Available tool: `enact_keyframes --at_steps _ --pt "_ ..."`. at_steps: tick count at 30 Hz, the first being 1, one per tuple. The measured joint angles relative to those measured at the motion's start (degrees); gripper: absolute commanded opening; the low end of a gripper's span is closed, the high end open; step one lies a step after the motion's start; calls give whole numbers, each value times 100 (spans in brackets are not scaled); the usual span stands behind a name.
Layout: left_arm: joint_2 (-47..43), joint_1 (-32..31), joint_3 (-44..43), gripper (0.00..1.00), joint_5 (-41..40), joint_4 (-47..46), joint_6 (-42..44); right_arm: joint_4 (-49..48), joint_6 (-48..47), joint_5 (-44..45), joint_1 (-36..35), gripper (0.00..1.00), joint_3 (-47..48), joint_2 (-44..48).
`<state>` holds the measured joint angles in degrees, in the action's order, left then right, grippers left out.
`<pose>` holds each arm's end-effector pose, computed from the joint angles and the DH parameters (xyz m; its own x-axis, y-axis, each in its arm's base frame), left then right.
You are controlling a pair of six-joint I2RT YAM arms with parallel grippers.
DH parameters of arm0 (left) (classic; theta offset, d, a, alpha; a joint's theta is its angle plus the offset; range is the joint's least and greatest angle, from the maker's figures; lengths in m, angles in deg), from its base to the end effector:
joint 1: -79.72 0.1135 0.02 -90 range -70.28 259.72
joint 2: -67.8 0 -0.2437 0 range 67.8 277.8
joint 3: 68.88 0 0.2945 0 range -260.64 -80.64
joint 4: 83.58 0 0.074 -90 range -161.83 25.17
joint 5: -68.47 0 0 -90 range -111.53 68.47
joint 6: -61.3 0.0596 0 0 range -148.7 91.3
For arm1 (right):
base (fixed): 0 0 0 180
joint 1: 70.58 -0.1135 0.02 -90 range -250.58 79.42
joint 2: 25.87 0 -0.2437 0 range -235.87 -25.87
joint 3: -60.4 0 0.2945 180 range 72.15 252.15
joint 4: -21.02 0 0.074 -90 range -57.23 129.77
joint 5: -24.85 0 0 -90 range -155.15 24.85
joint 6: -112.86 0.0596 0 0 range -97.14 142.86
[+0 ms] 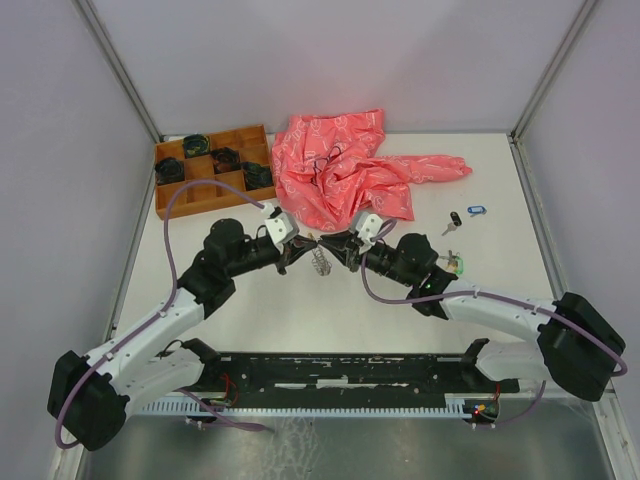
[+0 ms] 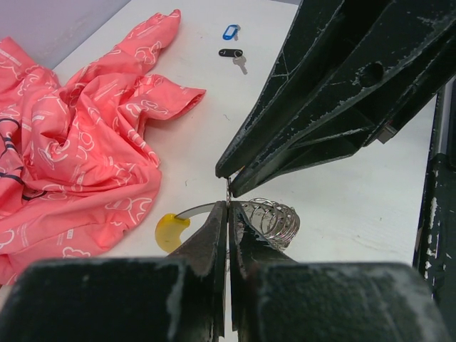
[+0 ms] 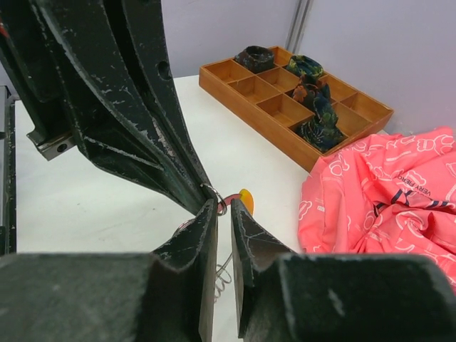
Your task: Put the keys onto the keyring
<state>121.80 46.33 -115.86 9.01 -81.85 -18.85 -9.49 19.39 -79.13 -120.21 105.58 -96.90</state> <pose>0.2279 -0.1865 0.2556 0.0277 0.1582 -0.9870 0.9019 0.4219 0.0929 0.2074 0.2662 0.2263 0.1067 0.0348 -0.9937 -0.8904 0.4480 -0.0799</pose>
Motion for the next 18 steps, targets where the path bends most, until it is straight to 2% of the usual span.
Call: enact_keyframes --at_steps 10,15,18 --pt "15 -48 0 3 -13 4 0 -39 20 127 -26 14 52 -142" --pt "17 -48 22 3 -90 -13 -2 -55 17 313 -76 2 94 -223" --pt "17 -48 52 3 -116 -50 -9 -42 31 535 -129 1 94 -229"
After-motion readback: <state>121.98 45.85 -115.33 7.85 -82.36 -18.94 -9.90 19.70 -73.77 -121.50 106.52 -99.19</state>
